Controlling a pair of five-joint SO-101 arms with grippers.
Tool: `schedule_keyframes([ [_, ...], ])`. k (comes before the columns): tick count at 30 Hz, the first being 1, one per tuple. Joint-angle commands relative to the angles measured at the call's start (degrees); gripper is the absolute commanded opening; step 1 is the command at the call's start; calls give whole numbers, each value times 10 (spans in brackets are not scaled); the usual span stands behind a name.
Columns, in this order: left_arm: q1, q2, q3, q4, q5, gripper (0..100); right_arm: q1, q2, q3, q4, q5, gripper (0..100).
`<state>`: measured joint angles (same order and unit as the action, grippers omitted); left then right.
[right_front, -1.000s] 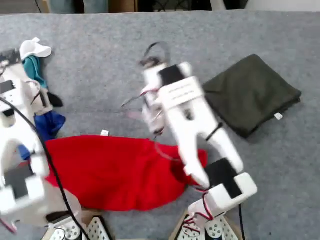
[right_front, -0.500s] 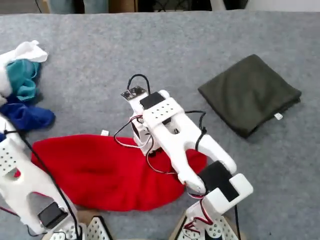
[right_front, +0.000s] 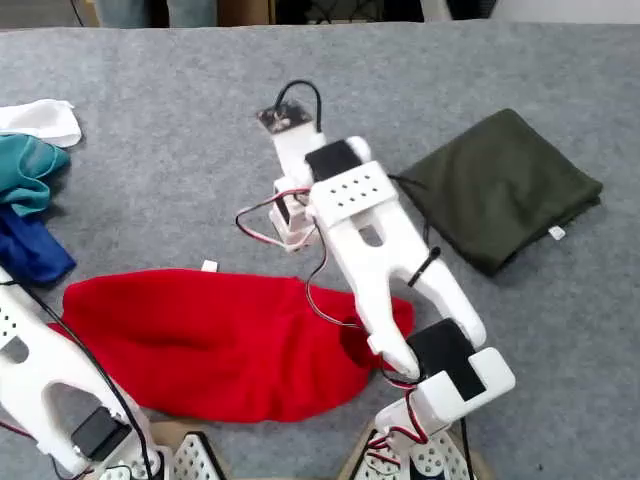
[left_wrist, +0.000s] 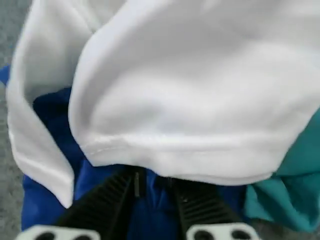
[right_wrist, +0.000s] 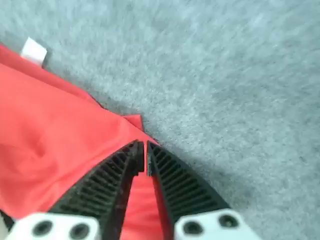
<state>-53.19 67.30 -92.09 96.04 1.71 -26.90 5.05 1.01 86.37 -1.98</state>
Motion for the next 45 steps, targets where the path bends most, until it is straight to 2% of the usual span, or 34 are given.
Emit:
schedule_keyframes([
  [1, 15, -56, -22, 50, 7, 235, -24, -21, -36, 40, -2, 60],
  [3, 15, -75, -22, 50, 8, 286, -47, -21, -22, 56, -4, 152],
  [7, 19, -137, -16, 50, 7, 279, -103, -21, 34, 16, -76, 342],
  [9, 20, -171, -16, 50, 7, 278, -137, -21, 80, -20, -86, 403],
  [11, 20, -205, -10, 50, 7, 278, -163, -21, 131, -73, -94, 416],
  [15, 19, -274, 80, 50, 5, 278, -185, -21, 220, -168, -96, 342],
  [17, 18, -314, 151, 50, 4, 278, -181, -21, 237, -193, -94, 240],
  [20, 21, -376, 280, 50, 4, 278, -161, -21, 229, -203, -58, 34],
  [21, 22, -396, 323, 50, 4, 278, -149, -22, 218, -204, -48, 8],
  [23, 33, -433, 412, 49, 3, 278, -119, -22, 186, -200, -47, 43],
  [27, 56, -491, 575, 48, 2, 278, -68, -22, 86, -180, -43, 16],
  [34, 117, -565, 798, 47, 2, 278, -31, -16, -59, -163, -41, 15],
  [42, 296, -617, 938, 45, 9, 278, -18, 19, -44, -23, -30, 15],
  [45, 352, -600, 971, -4, 55, 278, 5, 19, -34, 19, -30, 15],
])
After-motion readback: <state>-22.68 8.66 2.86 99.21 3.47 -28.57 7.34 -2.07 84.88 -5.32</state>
